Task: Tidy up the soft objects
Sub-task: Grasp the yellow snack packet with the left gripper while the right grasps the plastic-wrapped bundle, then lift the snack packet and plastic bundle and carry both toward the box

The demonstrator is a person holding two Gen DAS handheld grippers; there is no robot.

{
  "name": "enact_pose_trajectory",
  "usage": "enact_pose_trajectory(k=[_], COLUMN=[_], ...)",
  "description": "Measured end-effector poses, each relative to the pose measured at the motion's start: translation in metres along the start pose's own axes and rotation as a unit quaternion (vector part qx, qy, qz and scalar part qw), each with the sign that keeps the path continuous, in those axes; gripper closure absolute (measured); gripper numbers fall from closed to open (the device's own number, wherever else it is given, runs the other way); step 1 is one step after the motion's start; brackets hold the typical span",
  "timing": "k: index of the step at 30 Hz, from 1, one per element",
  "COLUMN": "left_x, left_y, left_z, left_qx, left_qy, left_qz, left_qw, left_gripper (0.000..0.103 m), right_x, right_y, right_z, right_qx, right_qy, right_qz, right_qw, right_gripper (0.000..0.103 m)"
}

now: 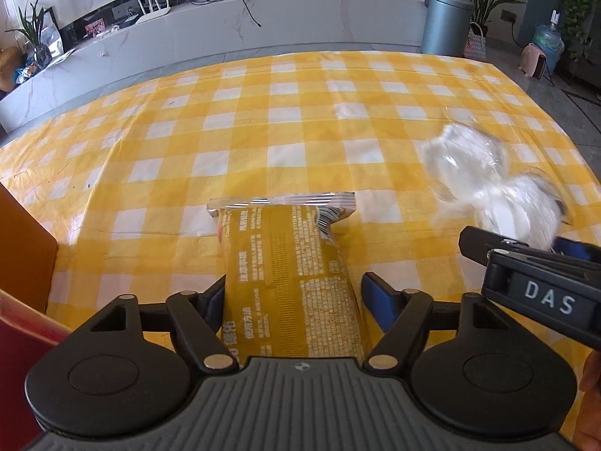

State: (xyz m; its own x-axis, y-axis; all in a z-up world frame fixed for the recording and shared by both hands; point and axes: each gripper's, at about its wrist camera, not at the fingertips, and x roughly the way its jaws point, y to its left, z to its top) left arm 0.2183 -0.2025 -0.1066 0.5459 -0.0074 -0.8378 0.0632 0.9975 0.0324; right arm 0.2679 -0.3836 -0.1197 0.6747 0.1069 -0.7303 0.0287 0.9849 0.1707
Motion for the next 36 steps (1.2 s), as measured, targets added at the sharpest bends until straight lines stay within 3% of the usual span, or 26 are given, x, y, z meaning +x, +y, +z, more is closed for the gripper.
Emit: enact_pose_trajectory(k=[2, 5, 11, 15, 20, 24, 30, 34, 36], left_x=[-0.002, -0.002, -0.005, -0.013, -0.027, -0.039, -0.055, -0.065, -0.068], left_y=[-0.003, -0.008, -0.007, -0.002, 0.001, 0.001, 0.001, 0.006, 0.007], left_z=[-0.002, -0.004, -0.004, -0.016, -0.037, -0.055, -0.081, -0.099, -0.105], left_qx=[0.01, 0.021, 0.034, 0.03, 0.045, 0.054, 0.065, 0.078, 0.083], left_qy=[-0.007, -0.013, -0.004, 0.001, -0.012, -0.021, -0.028, -0.033, -0.039], left_qz=[-0.006, -0.004, -0.02, -0.04, -0.057, -0.064, -0.076, -0.088, -0.092], left_qw=[0.9999, 0.9997, 0.9992, 0.9987, 0.9973, 0.9963, 0.9946, 0.9925, 0.9915], left_gripper=[0.035, 0.039, 0.042, 0.042, 0.042, 0.042, 0.043, 0.043, 0.043], right_x=[0.001, -0.002, -0.017, -0.033, -0.046, -0.06, -0.09, -0.111, -0.115], right_y=[0.0, 0.003, 0.004, 0.008, 0.001, 0.002, 0.014, 0.01, 0.01], right_z=[-0.001, -0.002, -0.005, -0.015, -0.027, -0.041, -0.078, -0.09, -0.09], right_qx=[-0.002, -0.01, -0.013, -0.036, -0.009, 0.013, -0.005, 0.044, 0.052], right_qy=[0.002, -0.003, -0.006, 0.006, 0.018, 0.021, 0.033, 0.059, 0.061], right_qz=[-0.004, -0.007, -0.004, -0.031, -0.067, -0.104, -0.132, -0.106, -0.092], right_qw=[1.0, 1.0, 1.0, 0.999, 0.998, 0.994, 0.991, 0.992, 0.992], right_gripper=[0.045, 0.05, 0.053, 0.054, 0.053, 0.053, 0.053, 0.048, 0.037])
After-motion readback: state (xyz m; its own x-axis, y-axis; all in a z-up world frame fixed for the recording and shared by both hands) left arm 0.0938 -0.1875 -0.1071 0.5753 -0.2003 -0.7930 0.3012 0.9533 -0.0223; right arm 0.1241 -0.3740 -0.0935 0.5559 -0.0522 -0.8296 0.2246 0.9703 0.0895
